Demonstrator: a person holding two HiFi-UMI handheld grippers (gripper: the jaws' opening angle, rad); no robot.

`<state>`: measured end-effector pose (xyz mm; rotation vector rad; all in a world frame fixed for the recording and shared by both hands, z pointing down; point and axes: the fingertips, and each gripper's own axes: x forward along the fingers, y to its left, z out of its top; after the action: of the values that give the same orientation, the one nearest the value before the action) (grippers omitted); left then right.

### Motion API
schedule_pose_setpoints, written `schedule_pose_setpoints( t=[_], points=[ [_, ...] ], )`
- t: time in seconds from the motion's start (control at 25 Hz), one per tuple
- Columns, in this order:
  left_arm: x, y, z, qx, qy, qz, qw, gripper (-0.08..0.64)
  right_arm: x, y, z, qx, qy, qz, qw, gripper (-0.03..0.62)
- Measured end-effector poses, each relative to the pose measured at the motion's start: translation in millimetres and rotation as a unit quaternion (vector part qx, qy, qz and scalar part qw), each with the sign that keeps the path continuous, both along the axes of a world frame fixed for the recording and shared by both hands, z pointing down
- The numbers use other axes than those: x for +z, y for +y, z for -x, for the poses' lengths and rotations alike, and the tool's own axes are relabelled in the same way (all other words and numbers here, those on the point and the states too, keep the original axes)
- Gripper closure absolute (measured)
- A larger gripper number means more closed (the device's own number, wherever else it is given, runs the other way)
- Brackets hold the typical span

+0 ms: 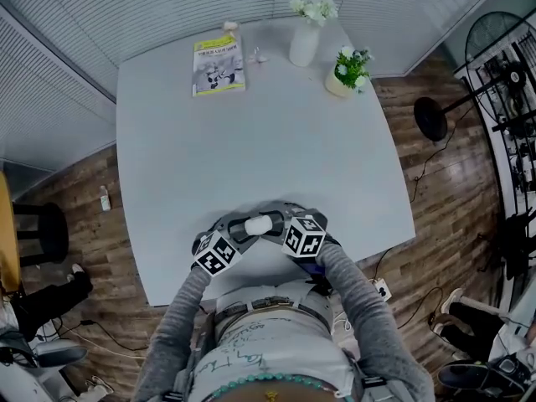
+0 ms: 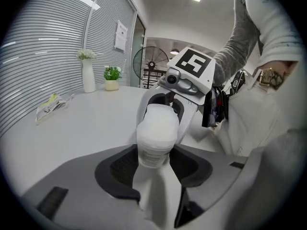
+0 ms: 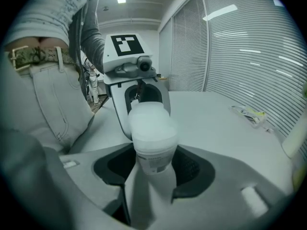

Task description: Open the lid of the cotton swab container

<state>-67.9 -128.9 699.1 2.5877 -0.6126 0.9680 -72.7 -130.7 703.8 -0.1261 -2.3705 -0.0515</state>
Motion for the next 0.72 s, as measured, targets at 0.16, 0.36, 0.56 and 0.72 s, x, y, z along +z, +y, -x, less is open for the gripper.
schedule_pose_setpoints(
  t=[0.16,0.36,0.56,0.72],
  points=[
    [-17,4,0,-0.003,0.0,0.002,1.0,0.36,-17,4,0,-0.006,-0.008,0.003,1.0,0.36],
    [-40,5,-2,-0.011,0.01,0.0,0.9999,0.36,-42,5,-1,-0.018,-0.016,-0.014,1.0,0.362],
    [-67,8,-5,-0.007,0.019,-0.016,0.9997,0.36,-68,8,-4,-0.019,-0.038,-0.026,0.999,0.36],
    [-91,6,-6,-0.004,0.022,-0.03,0.9993,0.362,-93,6,-5,-0.018,-0.059,-0.039,0.997,0.36]
  ],
)
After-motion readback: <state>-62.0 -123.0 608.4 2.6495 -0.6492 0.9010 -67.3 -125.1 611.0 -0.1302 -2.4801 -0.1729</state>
